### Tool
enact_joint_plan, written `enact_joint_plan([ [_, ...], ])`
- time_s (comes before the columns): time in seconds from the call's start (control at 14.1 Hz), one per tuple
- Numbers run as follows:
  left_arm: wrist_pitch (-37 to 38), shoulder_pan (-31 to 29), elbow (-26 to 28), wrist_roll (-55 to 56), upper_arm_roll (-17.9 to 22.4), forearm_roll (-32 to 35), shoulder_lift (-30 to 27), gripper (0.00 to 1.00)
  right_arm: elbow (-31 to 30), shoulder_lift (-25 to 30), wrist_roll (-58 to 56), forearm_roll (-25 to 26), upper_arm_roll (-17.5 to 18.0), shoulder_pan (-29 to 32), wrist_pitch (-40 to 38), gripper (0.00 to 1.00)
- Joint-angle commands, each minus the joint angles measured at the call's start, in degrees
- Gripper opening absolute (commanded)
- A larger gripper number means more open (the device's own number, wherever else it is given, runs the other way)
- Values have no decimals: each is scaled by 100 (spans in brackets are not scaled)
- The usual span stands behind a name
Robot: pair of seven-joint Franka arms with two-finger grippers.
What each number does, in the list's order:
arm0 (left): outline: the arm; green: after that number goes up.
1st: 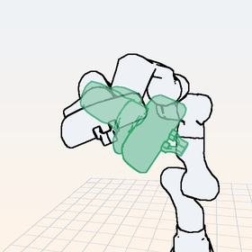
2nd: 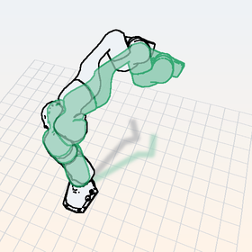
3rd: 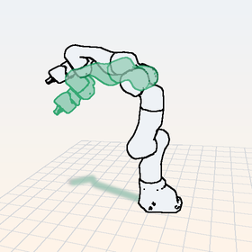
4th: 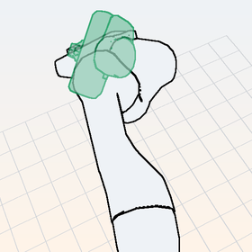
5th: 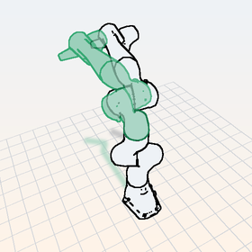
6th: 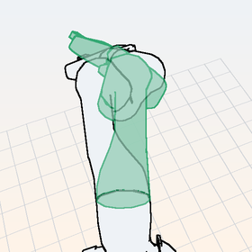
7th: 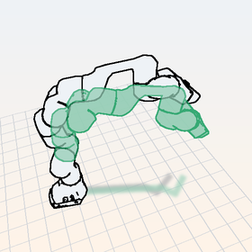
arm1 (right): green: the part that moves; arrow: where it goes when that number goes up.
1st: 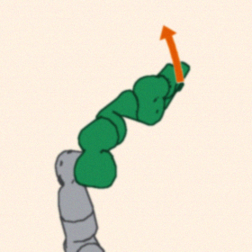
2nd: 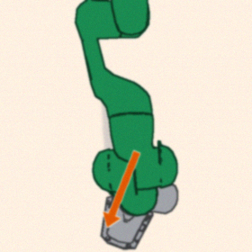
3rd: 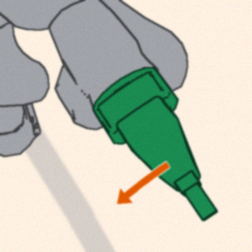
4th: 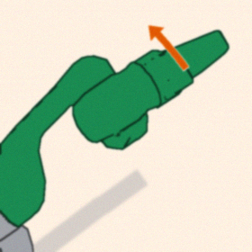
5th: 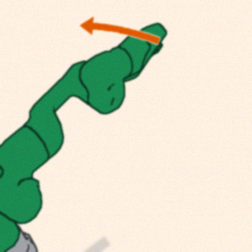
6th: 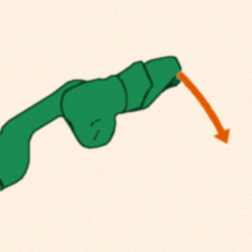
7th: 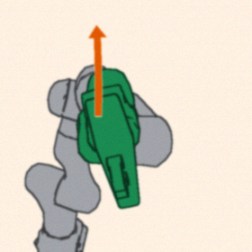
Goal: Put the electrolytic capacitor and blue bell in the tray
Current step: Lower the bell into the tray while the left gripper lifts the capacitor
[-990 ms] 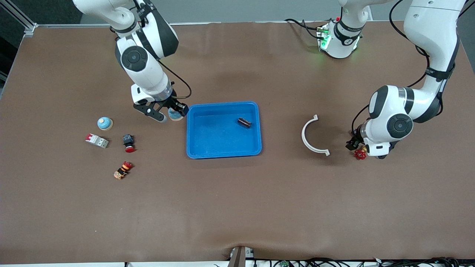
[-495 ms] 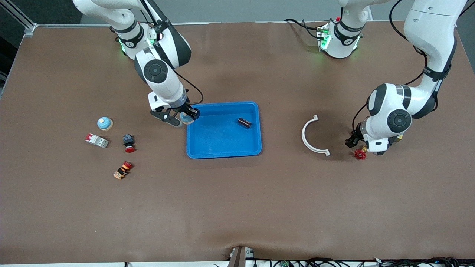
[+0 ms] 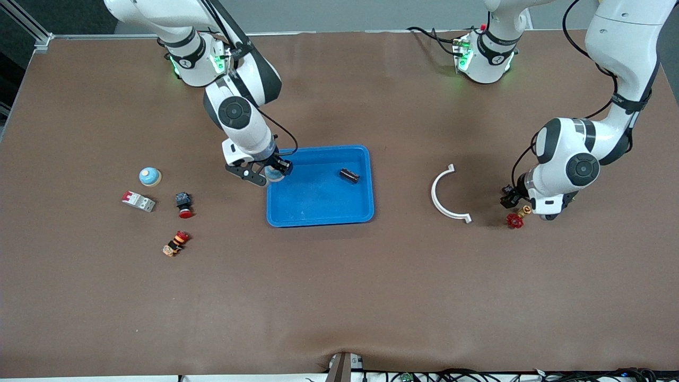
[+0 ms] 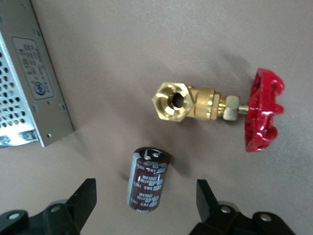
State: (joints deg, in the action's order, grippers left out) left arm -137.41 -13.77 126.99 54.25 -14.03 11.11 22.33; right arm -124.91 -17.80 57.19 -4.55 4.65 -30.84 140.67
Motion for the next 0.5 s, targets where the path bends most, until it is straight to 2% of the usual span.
enact_joint_plan([
  [0.0, -382, -47, 291, -55, -39, 111, -115, 60, 142, -337, 82, -117, -52, -168, 275, 0],
  [0.07, -400, -47, 283, -55, -39, 111, -63, 49, 142, -399, 126, -117, -52, -212, 346, 0],
  [0.14, -461, -47, 282, -55, -47, 111, -45, 15, 142, -425, 213, -117, -52, -247, 408, 0],
  [0.21, -470, -47, 282, -46, -47, 102, -45, 0, 142, -443, 240, -117, -52, -273, 461, 0],
  [0.42, -444, -21, 239, 76, -82, 102, -141, 0, 151, -513, 240, -125, -52, -300, 488, 0],
])
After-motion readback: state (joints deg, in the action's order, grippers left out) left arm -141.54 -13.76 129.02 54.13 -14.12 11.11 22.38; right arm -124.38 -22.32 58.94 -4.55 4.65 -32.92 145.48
